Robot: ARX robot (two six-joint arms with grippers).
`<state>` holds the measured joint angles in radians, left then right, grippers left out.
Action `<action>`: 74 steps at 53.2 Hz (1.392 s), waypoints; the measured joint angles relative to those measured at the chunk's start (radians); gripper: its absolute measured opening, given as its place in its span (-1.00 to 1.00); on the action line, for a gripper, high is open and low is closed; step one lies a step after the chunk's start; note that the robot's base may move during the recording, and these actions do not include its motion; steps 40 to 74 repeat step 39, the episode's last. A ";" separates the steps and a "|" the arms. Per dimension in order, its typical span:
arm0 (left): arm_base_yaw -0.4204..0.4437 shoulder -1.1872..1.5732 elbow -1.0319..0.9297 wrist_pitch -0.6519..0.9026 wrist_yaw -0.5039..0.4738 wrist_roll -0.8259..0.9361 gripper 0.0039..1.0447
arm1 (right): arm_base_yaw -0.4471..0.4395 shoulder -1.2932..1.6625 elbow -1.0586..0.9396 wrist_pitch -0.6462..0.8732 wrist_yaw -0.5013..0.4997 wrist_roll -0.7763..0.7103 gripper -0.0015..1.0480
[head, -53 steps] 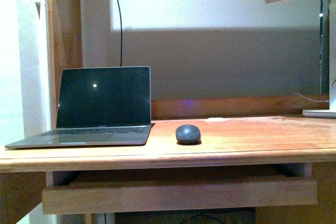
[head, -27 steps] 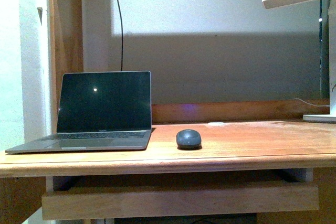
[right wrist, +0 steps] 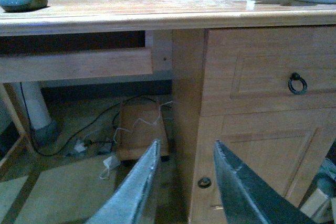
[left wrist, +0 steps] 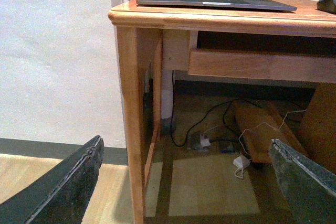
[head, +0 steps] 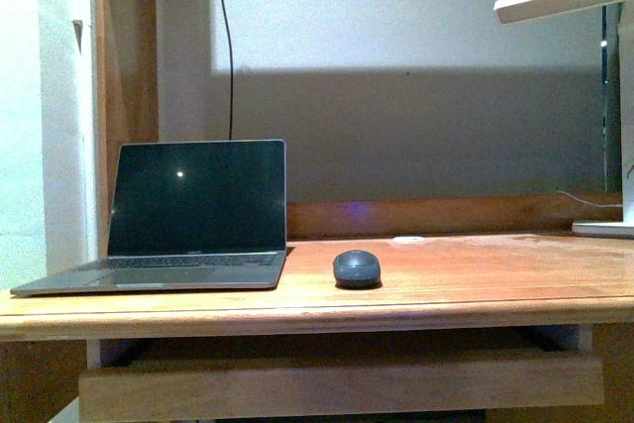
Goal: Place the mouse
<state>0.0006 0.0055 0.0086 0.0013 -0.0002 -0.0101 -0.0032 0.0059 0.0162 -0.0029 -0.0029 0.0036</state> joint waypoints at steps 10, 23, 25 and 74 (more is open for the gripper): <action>0.000 0.000 0.000 0.000 0.000 0.000 0.86 | 0.000 0.000 0.000 0.000 0.000 0.000 0.24; 0.000 0.000 0.000 0.000 0.000 0.000 0.86 | 0.000 0.000 0.000 0.000 0.000 0.001 0.89; 0.000 0.000 0.000 0.000 0.000 0.000 0.86 | 0.000 0.000 0.000 0.000 0.000 0.000 0.87; 0.000 0.000 0.000 0.000 0.000 0.000 0.86 | 0.000 0.000 0.000 0.000 0.000 0.000 0.86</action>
